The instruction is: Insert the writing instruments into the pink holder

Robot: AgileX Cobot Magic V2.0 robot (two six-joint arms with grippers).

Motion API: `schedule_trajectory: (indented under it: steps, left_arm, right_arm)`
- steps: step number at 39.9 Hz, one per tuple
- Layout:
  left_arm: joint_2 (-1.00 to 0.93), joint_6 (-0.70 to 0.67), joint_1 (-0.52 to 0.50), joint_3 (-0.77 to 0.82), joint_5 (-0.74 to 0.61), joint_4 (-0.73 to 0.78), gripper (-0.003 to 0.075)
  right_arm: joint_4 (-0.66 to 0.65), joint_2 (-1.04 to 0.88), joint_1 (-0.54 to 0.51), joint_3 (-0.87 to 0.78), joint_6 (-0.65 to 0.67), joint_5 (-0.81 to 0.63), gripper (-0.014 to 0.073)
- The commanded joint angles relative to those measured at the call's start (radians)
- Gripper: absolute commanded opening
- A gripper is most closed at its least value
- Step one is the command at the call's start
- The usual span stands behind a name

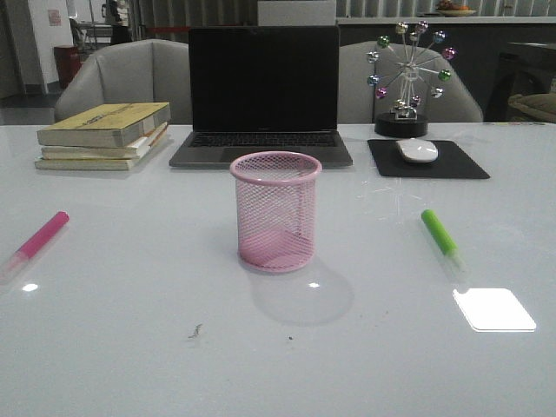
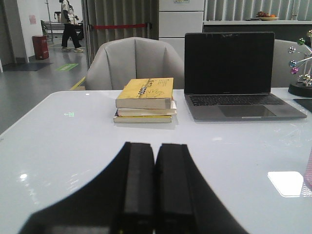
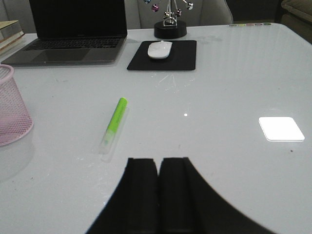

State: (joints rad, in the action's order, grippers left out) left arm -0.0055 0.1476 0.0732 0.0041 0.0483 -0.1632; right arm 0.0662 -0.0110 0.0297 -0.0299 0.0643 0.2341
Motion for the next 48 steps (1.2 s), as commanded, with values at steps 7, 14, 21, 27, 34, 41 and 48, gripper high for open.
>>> schedule_trajectory:
  steps: [7, 14, 21, 27, 34, 41, 48]
  left_arm:
    - [-0.022, -0.001, 0.008, 0.005, -0.140, -0.008, 0.0092]
    - [-0.022, -0.001, 0.008, 0.003, -0.277, -0.008, 0.0092]
    - [-0.022, -0.001, 0.008, -0.042, -0.346, -0.008, 0.0092]
    - [-0.019, -0.001, 0.008, -0.130, -0.346, -0.008, 0.0092]
    - [0.002, -0.001, 0.008, -0.236, -0.332, -0.008, 0.0092]
    - [0.082, -0.001, 0.008, -0.356, -0.226, 0.012, 0.0092]
    - [0.246, -0.001, 0.008, -0.478, -0.185, 0.091, 0.0092]
  right_arm:
    - [-0.010, -0.018, -0.003, -0.002, -0.009, -0.125, 0.0050]
    - [0.012, -0.018, -0.003, -0.002, -0.008, -0.212, 0.0050]
    - [0.077, -0.018, -0.003, 0.014, -0.003, -0.378, 0.0050]
    - [0.068, -0.018, -0.003, 0.102, -0.003, -0.461, 0.0050]
    - [-0.003, -0.015, -0.003, 0.237, -0.003, -0.435, 0.0050]
    - [-0.006, 0.039, -0.003, 0.375, -0.003, -0.271, 0.0050]
    - [-0.013, 0.195, -0.003, 0.526, -0.003, -0.160, 0.0050]
